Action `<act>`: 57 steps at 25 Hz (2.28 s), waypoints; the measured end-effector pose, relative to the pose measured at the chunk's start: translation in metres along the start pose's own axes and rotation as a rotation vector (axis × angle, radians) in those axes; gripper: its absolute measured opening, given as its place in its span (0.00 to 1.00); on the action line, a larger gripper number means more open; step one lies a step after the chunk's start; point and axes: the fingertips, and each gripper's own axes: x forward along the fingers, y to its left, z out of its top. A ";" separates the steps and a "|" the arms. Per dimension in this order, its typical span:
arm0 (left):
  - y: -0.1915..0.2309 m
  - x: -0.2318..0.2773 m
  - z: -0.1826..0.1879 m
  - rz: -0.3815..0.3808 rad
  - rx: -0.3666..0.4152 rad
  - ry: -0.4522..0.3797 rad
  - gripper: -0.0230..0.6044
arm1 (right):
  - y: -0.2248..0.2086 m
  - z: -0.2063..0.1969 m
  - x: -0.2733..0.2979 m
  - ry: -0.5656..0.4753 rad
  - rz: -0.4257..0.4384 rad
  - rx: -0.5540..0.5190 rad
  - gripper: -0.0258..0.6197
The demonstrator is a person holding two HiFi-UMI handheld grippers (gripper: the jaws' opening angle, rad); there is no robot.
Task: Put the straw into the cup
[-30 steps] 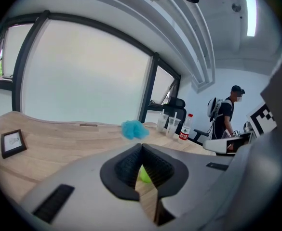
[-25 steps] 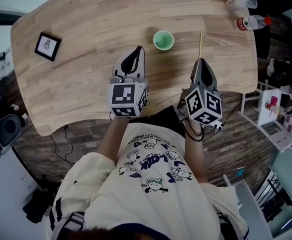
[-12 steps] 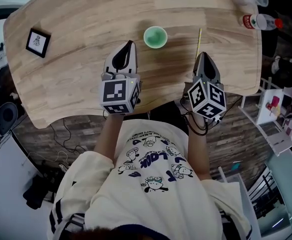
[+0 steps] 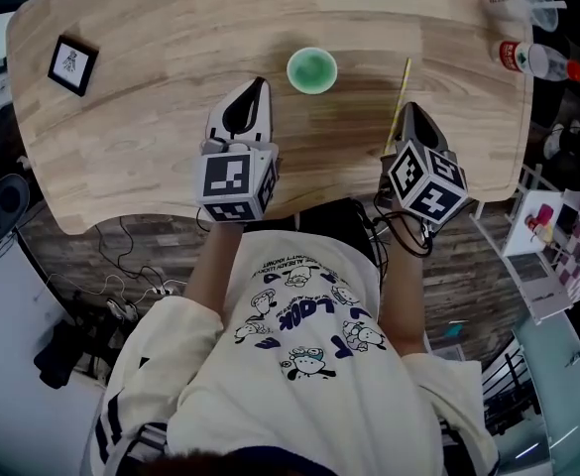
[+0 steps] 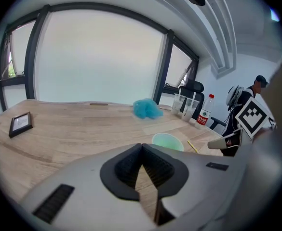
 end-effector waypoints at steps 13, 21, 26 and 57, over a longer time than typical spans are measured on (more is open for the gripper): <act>0.003 0.013 -0.008 0.007 -0.013 0.043 0.09 | -0.004 0.001 0.026 0.155 0.047 -0.087 0.04; 0.000 0.017 -0.008 -0.018 -0.016 0.048 0.09 | -0.005 -0.020 0.038 0.306 0.080 -0.095 0.15; 0.003 0.017 -0.006 -0.020 -0.023 0.040 0.09 | -0.009 -0.023 0.042 0.372 0.061 -0.094 0.15; -0.002 0.019 -0.005 -0.050 -0.027 0.049 0.09 | -0.007 -0.025 0.053 0.454 0.050 -0.137 0.08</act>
